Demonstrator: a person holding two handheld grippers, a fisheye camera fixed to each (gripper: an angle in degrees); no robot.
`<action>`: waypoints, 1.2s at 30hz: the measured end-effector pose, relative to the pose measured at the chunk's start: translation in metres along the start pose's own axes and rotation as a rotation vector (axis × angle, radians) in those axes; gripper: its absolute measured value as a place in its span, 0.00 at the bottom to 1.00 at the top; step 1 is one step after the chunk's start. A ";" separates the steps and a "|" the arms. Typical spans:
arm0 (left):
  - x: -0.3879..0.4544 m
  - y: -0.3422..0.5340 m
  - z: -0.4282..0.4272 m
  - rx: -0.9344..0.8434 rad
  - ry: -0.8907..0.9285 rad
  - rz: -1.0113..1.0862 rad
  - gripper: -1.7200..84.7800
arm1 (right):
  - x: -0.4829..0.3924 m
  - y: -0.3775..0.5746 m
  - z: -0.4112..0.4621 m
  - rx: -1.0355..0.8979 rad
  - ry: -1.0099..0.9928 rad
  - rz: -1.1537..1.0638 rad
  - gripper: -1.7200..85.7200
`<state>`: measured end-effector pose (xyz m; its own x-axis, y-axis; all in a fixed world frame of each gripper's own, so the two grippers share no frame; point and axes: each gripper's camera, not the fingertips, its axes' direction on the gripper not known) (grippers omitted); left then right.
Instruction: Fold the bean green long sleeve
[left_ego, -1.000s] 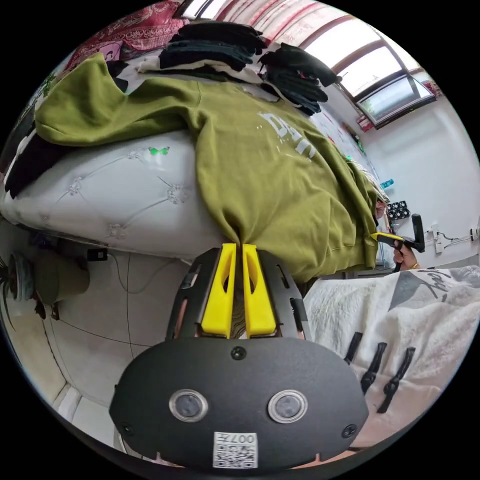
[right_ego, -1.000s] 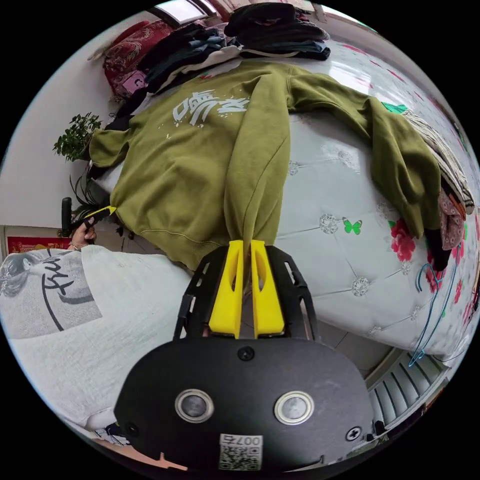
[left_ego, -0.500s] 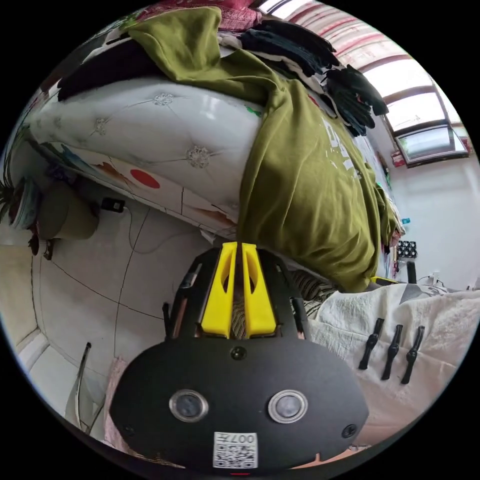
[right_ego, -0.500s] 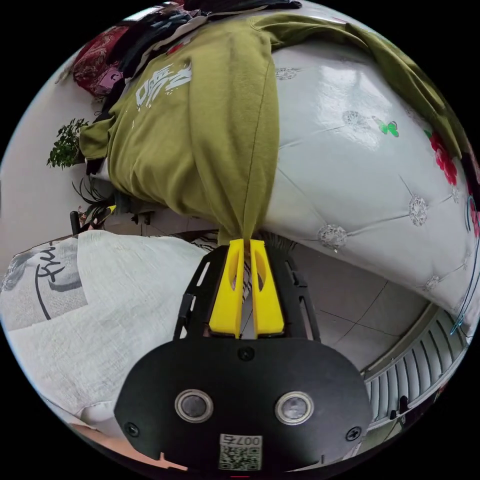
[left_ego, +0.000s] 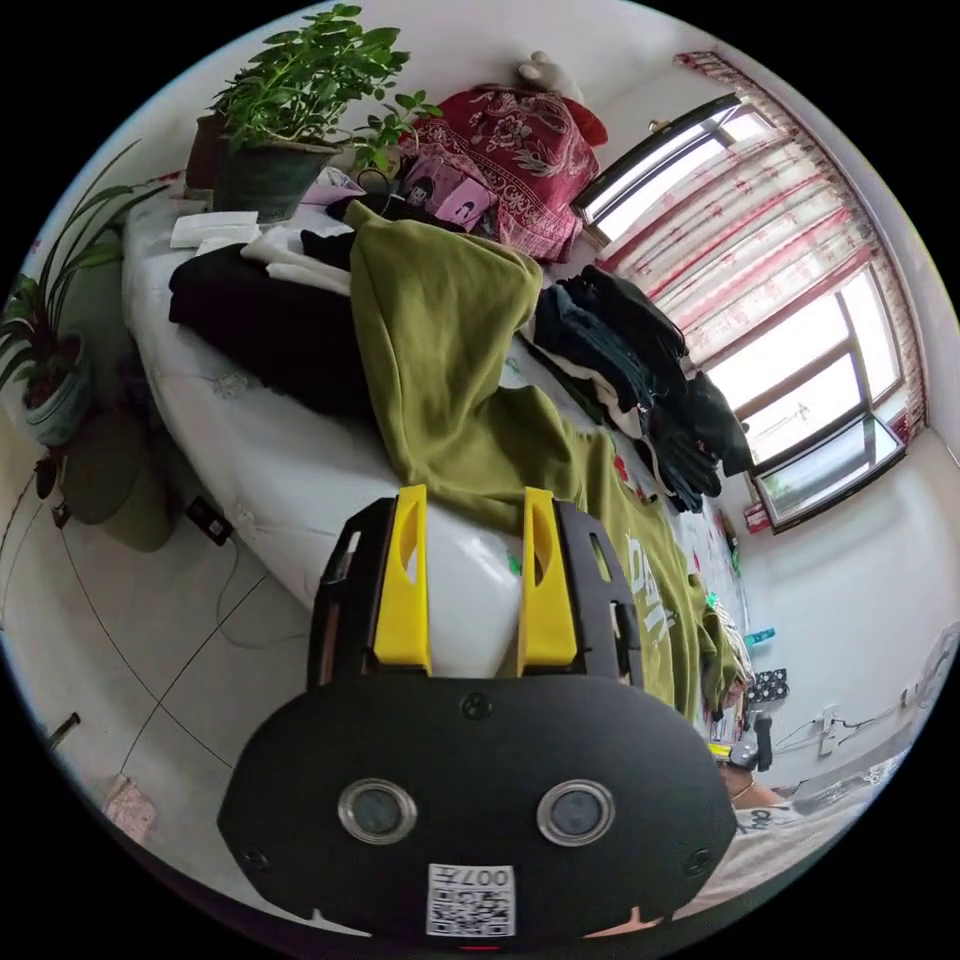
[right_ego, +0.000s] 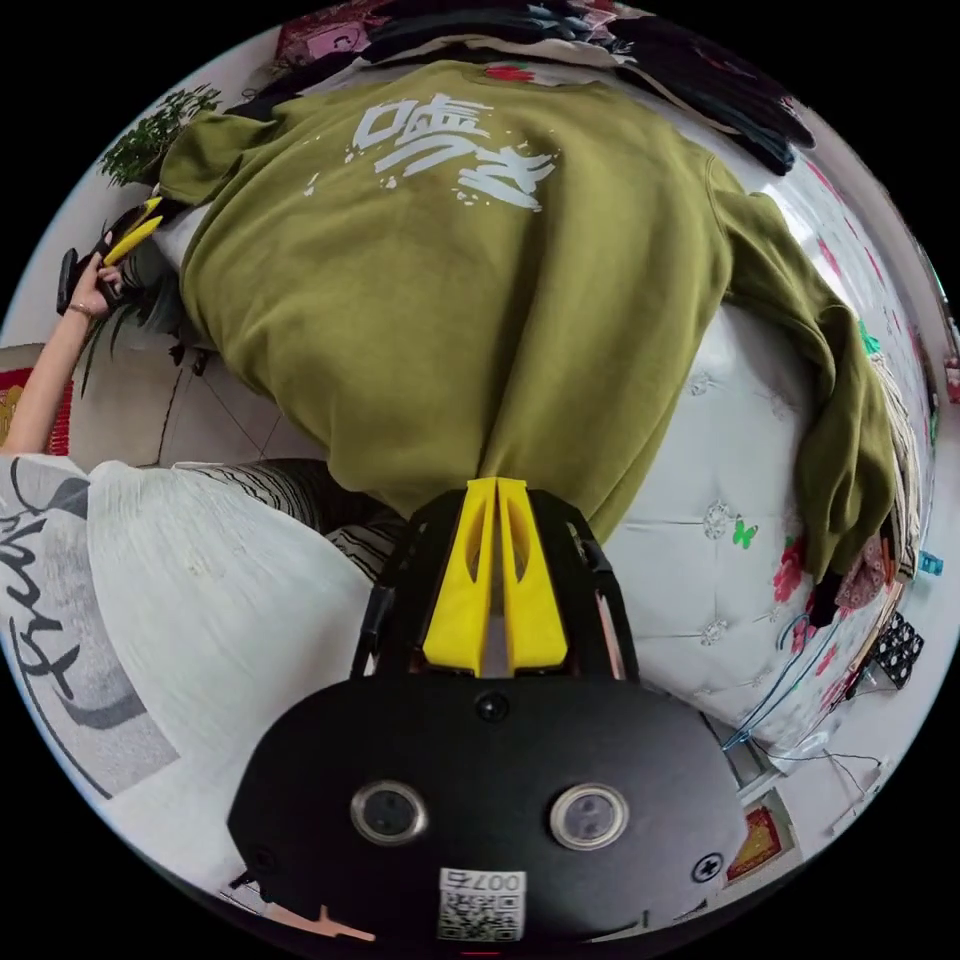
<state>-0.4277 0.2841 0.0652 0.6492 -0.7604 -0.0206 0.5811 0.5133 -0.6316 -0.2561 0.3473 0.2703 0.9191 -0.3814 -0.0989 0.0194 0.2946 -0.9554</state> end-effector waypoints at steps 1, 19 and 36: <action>-0.004 -0.018 0.005 0.022 -0.004 -0.022 0.18 | -0.005 0.001 -0.003 0.040 0.028 0.011 0.02; -0.043 -0.035 0.034 0.124 -0.191 -0.291 0.16 | 0.012 0.030 -0.009 0.112 -0.059 0.174 0.02; 0.163 -0.040 0.045 0.377 0.043 -0.126 0.02 | 0.097 0.083 -0.058 0.223 -0.229 0.144 0.02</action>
<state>-0.3233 0.1574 0.1217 0.5446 -0.8387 0.0013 0.7997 0.5188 -0.3022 -0.1879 0.2839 0.1656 0.9826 -0.1231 -0.1393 -0.0547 0.5251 -0.8493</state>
